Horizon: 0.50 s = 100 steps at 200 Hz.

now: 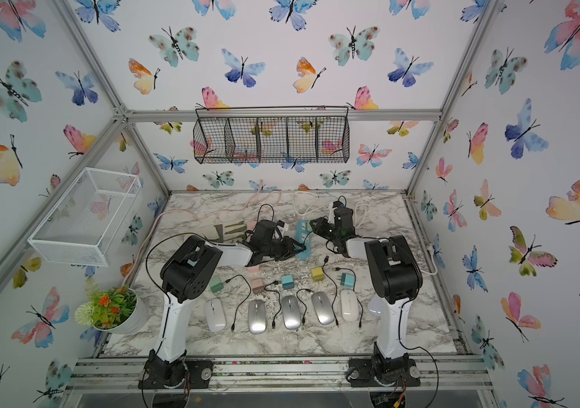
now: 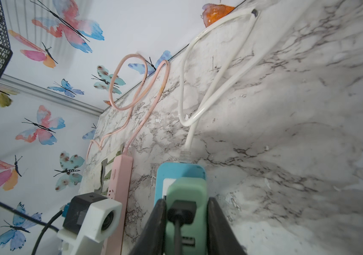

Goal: Unplug the wireless mouse
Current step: Remove the plug from the socket.

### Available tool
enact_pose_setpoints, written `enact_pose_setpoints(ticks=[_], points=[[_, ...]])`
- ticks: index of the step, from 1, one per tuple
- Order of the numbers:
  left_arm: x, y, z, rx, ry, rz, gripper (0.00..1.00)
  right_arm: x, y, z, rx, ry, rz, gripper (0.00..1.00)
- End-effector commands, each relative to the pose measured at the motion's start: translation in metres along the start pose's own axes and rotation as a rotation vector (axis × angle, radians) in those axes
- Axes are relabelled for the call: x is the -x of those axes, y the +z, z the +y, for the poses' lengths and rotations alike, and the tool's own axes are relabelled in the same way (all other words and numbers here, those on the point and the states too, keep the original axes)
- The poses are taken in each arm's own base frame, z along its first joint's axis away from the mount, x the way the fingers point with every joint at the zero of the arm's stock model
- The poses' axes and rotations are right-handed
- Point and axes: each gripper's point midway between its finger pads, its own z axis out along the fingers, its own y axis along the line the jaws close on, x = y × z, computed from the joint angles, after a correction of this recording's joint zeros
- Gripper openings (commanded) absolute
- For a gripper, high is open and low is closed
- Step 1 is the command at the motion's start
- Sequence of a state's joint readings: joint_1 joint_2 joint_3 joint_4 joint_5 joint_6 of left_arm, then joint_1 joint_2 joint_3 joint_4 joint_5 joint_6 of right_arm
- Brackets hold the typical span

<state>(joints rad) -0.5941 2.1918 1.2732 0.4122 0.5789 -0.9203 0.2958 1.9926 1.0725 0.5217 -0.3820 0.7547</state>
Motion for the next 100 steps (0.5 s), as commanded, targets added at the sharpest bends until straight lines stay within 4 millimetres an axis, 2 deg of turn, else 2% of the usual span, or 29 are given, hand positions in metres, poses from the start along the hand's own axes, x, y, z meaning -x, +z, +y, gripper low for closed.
enact_pose_setpoints(ticks=[1,14,30,38,62,78,89,100], points=[[-0.007,0.0,0.04,0.1,-0.058,0.004,0.06,0.013,-0.014,0.009,-0.023,0.011,-0.034,0.05],[-0.007,-0.001,0.039,0.099,-0.059,0.003,0.03,0.015,-0.021,-0.014,-0.184,0.004,-0.046,0.02],[-0.006,-0.001,0.039,0.099,-0.058,0.003,0.01,0.015,-0.025,-0.019,-0.219,-0.04,-0.04,0.02],[-0.006,0.0,0.04,0.1,-0.059,0.004,0.0,0.011,-0.026,-0.015,-0.193,-0.057,-0.029,0.01],[-0.006,0.001,0.042,0.102,-0.068,0.006,0.0,-0.005,-0.023,0.027,0.08,-0.13,0.028,0.01],[-0.007,0.0,0.045,0.109,-0.072,0.005,0.0,-0.014,-0.024,0.044,0.194,-0.131,0.07,0.01],[-0.008,0.001,0.046,0.111,-0.08,0.005,0.0,-0.015,-0.024,0.044,0.204,-0.098,0.069,0.01],[-0.009,0.001,0.047,0.112,-0.083,0.008,0.0,-0.014,-0.022,0.024,0.081,-0.055,0.062,0.01]])
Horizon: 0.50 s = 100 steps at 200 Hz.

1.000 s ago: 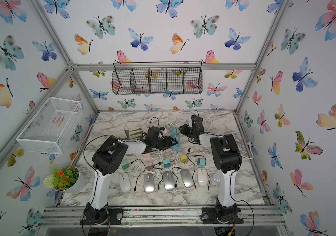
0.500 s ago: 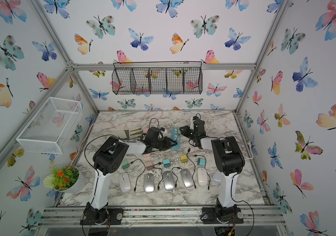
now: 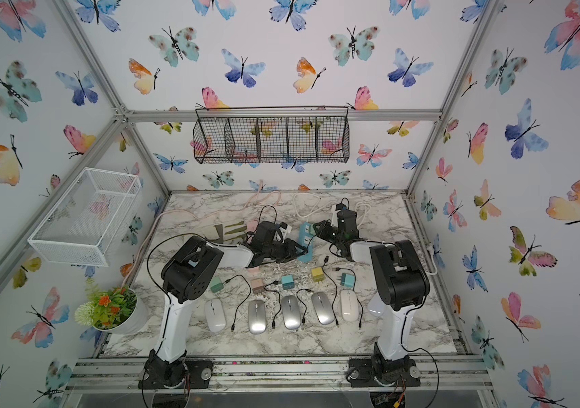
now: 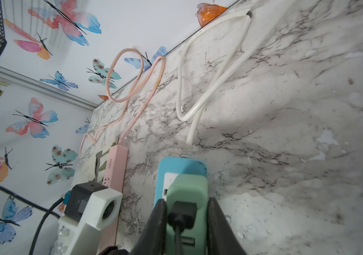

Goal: Unplug the wireless mouse
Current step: Remove the plug from the socket.

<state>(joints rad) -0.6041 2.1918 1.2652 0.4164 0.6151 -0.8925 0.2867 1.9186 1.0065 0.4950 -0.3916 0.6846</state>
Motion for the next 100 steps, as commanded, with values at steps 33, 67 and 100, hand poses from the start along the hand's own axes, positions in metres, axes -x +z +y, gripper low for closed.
enact_pose_setpoints(ticks=[33,67,100], points=[[0.0,-0.003,0.052,0.134,-0.12,-0.031,0.0,-0.001,-0.019,-0.024,-0.229,0.023,-0.014,0.01],[0.0,-0.003,0.052,0.136,-0.116,-0.028,0.0,-0.006,-0.017,0.049,0.281,0.044,0.053,0.01],[0.0,-0.003,0.052,0.136,-0.118,-0.028,0.0,-0.003,-0.006,0.015,-0.134,-0.073,0.043,0.01]])
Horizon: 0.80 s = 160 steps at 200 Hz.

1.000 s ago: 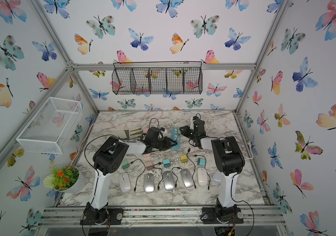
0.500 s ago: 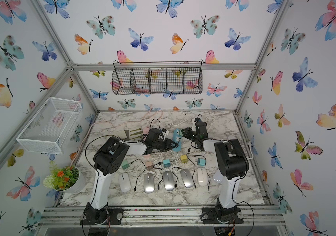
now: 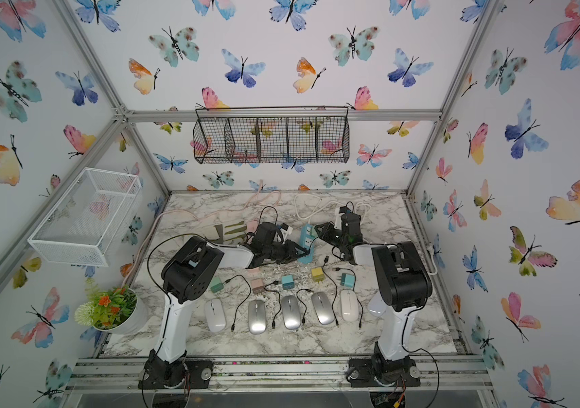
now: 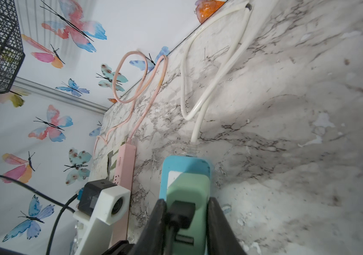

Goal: Unplug the wireless mouse
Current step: Remove the plug from the socket.

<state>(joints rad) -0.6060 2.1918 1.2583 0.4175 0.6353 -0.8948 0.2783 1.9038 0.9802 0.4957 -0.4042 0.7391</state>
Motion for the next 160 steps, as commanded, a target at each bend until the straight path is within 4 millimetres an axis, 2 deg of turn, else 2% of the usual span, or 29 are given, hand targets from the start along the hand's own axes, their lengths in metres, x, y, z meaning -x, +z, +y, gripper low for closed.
enact_pose_setpoints(ticks=[1,9,20,51,61,76,85,93,112,124,134,151,160], points=[[0.006,-0.004,0.053,0.144,-0.115,-0.05,0.0,0.0,-0.001,0.017,-0.155,-0.14,0.031,0.01],[0.006,-0.004,0.052,0.142,-0.115,-0.05,0.0,0.001,-0.006,0.005,-0.253,-0.17,0.024,0.01],[0.007,-0.005,0.051,0.141,-0.112,-0.051,0.0,-0.001,-0.008,0.004,-0.24,-0.167,0.013,0.01],[0.007,-0.005,0.05,0.141,-0.105,-0.049,0.0,-0.007,-0.006,0.031,0.007,-0.094,0.052,0.01],[0.007,-0.005,0.05,0.142,-0.106,-0.05,0.0,-0.006,-0.005,0.026,-0.042,-0.091,0.045,0.01],[0.007,-0.006,0.052,0.143,-0.111,-0.051,0.0,-0.003,-0.009,0.005,-0.21,-0.088,0.024,0.01],[0.005,-0.006,0.052,0.142,-0.114,-0.049,0.0,-0.004,-0.01,0.0,-0.229,-0.073,0.023,0.01],[0.006,-0.006,0.052,0.142,-0.114,-0.051,0.0,-0.003,-0.01,0.006,-0.164,-0.064,0.019,0.01],[0.005,-0.005,0.054,0.142,-0.116,-0.048,0.0,-0.006,-0.01,0.043,0.155,0.001,0.038,0.01],[0.006,-0.004,0.054,0.142,-0.118,-0.048,0.0,-0.004,-0.009,0.053,0.217,0.02,0.043,0.01],[0.006,-0.004,0.053,0.14,-0.119,-0.047,0.0,-0.002,-0.005,0.051,0.148,0.0,0.031,0.01],[0.007,-0.004,0.052,0.138,-0.117,-0.049,0.0,0.002,-0.005,0.025,-0.163,-0.106,0.017,0.01],[0.008,-0.005,0.052,0.137,-0.115,-0.051,0.0,0.004,-0.01,0.015,-0.254,-0.136,0.011,0.01]])
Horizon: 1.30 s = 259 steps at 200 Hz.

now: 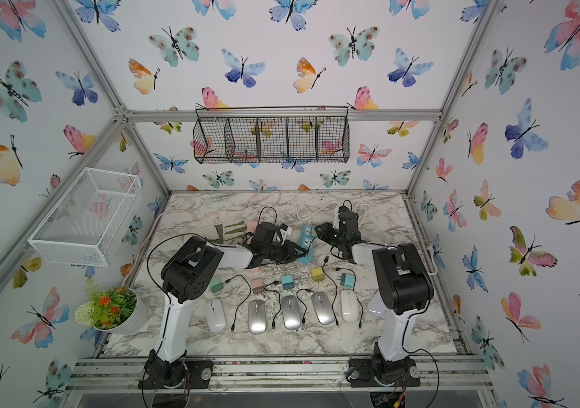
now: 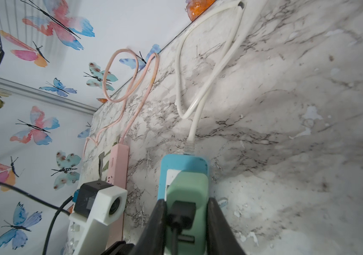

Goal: Unplug the wireless mouse
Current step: Remove the plug from the socket, then remove the power cord from the plug.

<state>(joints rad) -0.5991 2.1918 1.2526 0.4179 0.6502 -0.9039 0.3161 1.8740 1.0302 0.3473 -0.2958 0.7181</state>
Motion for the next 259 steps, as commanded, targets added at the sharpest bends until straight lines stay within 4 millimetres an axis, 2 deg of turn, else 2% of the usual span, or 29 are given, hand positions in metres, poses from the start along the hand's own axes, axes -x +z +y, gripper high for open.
enact_pose_setpoints(ticks=[1,15,36,45,64,93,99,116,128,172,176,201,234,259], points=[[0.009,-0.003,0.05,0.14,-0.1,-0.06,0.0,0.004,-0.011,0.011,-0.155,-0.12,0.0,0.01],[0.009,-0.003,0.05,0.141,-0.1,-0.06,0.0,0.003,-0.015,0.01,-0.113,-0.096,-0.014,0.01],[0.007,-0.003,0.052,0.145,-0.102,-0.058,0.0,-0.001,-0.017,0.032,0.127,-0.02,0.013,0.01],[0.007,-0.002,0.053,0.145,-0.104,-0.056,0.0,-0.002,-0.015,0.03,0.09,-0.03,0.026,0.01],[0.006,-0.002,0.054,0.146,-0.106,-0.055,0.0,0.001,-0.016,0.012,-0.109,-0.089,0.01,0.01],[0.005,-0.004,0.052,0.14,-0.096,-0.053,0.0,0.015,-0.035,0.036,-0.002,-0.137,-0.068,0.01],[0.004,-0.005,0.051,0.137,-0.093,-0.052,0.08,0.018,-0.04,0.042,0.016,-0.152,-0.081,0.01],[0.004,-0.012,0.046,0.137,-0.075,-0.067,0.4,0.025,-0.055,0.054,0.043,-0.187,-0.11,0.01],[0.004,-0.02,0.042,0.136,-0.06,-0.081,0.54,0.029,-0.066,0.059,0.045,-0.217,-0.13,0.01],[0.006,-0.052,0.018,0.154,0.026,-0.121,0.75,0.033,-0.108,0.072,0.033,-0.33,-0.173,0.01],[0.014,-0.061,0.009,0.164,0.054,-0.163,0.78,0.033,-0.113,0.073,0.03,-0.339,-0.179,0.01],[0.021,-0.09,-0.029,0.188,0.199,-0.218,1.0,0.033,-0.142,0.083,0.048,-0.417,-0.221,0.01],[0.027,-0.14,-0.099,0.277,0.54,-0.342,0.98,0.024,-0.181,0.114,0.165,-0.59,-0.244,0.01],[0.016,-0.173,-0.155,0.297,0.814,-0.433,0.98,0.016,-0.204,0.136,0.264,-0.669,-0.246,0.01]])
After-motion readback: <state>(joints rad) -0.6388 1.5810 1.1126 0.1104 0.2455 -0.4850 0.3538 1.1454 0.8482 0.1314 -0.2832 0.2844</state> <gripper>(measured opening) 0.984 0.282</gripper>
